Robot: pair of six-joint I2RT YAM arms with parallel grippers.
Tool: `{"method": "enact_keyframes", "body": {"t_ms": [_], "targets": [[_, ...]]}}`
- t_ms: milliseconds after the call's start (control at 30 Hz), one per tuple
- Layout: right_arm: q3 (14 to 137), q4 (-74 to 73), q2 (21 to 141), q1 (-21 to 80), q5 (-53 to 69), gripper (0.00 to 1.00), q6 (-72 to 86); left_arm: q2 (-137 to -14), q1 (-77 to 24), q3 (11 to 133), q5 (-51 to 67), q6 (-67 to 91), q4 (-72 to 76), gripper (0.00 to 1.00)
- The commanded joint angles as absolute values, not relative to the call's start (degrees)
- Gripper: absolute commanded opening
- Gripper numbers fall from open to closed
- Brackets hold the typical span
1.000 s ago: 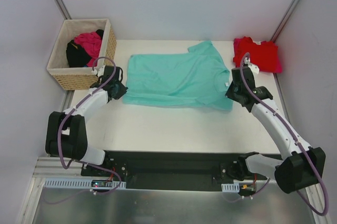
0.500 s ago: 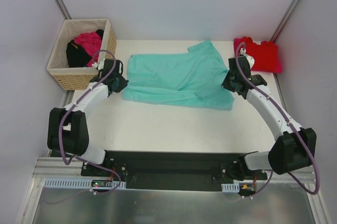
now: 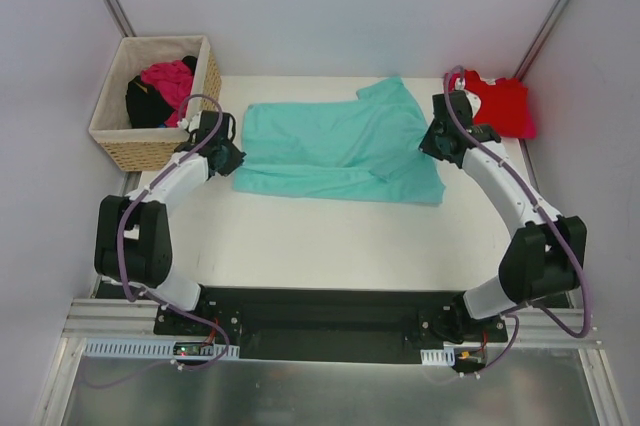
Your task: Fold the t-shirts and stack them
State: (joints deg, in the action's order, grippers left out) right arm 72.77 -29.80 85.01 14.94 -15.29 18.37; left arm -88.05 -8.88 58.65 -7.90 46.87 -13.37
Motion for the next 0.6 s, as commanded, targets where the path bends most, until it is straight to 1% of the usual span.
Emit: {"method": "enact_keyframes", "body": {"t_ms": [0,400,567], "targets": [[76.6,-28.5,88.7,14.3,-14.3,0.01,18.0,-89.6,-8.3,61.6,-8.5,46.2,-14.2,0.0],[82.2,-27.8,100.5,13.6,-13.7,0.01,18.6,-101.2,-8.2,69.0,-8.0,46.2,-14.2,0.0],[85.4,-27.7,106.5,13.1,-14.1,0.0,18.5,-105.0,-8.0,69.8,-8.3,46.8,-13.7,0.0]]}}
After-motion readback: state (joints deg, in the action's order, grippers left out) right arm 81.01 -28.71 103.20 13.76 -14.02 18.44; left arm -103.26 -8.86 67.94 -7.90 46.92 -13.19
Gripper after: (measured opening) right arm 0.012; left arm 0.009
